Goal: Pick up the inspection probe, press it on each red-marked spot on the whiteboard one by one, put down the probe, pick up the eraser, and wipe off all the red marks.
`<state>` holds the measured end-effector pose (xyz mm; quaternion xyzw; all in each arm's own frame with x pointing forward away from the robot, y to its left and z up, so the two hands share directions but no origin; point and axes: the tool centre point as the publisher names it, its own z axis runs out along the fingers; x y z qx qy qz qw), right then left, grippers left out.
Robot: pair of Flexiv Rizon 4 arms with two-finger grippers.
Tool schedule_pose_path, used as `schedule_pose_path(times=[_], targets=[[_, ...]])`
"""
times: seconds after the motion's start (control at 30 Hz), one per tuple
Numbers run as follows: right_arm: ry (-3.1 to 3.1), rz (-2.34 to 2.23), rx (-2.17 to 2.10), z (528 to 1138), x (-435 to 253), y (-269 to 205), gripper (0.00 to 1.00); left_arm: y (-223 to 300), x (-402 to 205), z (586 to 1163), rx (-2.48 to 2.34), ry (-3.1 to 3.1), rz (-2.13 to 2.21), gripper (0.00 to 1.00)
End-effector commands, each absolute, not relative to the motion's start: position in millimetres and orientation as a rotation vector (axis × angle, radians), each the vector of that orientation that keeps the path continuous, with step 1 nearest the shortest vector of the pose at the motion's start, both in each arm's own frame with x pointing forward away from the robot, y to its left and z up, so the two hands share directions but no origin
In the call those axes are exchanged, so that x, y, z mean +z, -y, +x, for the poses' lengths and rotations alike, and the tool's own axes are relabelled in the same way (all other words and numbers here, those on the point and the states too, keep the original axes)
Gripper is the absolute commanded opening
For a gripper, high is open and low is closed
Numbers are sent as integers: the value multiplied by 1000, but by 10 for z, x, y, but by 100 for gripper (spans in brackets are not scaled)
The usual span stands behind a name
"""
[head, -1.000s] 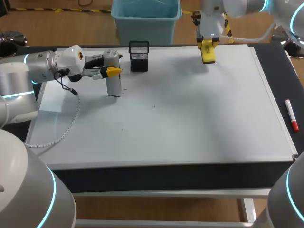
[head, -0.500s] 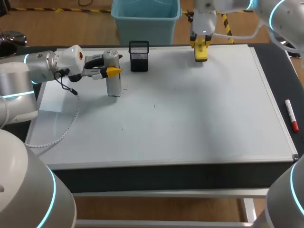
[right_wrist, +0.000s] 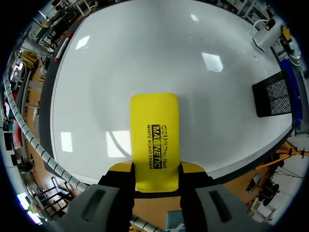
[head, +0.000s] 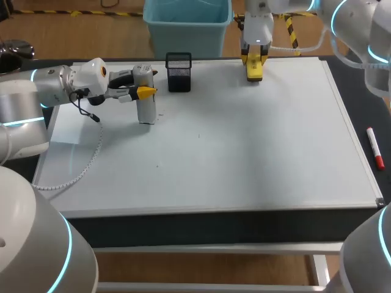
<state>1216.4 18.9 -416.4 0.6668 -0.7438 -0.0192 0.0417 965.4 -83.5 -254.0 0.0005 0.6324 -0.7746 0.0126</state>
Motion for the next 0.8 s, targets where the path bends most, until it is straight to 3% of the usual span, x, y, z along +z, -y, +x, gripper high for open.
schedule_pose_path(times=[0.03, 0.8], targets=[[2246, 2015, -117, 12186, -4193, -194, 0, 834, -2536, 9653, -2415, -1969, 3, 0], [2219, 2069, -112, 12164, -4256, -250, 0, 834, -2536, 9653, -2415, -1969, 3, 0]])
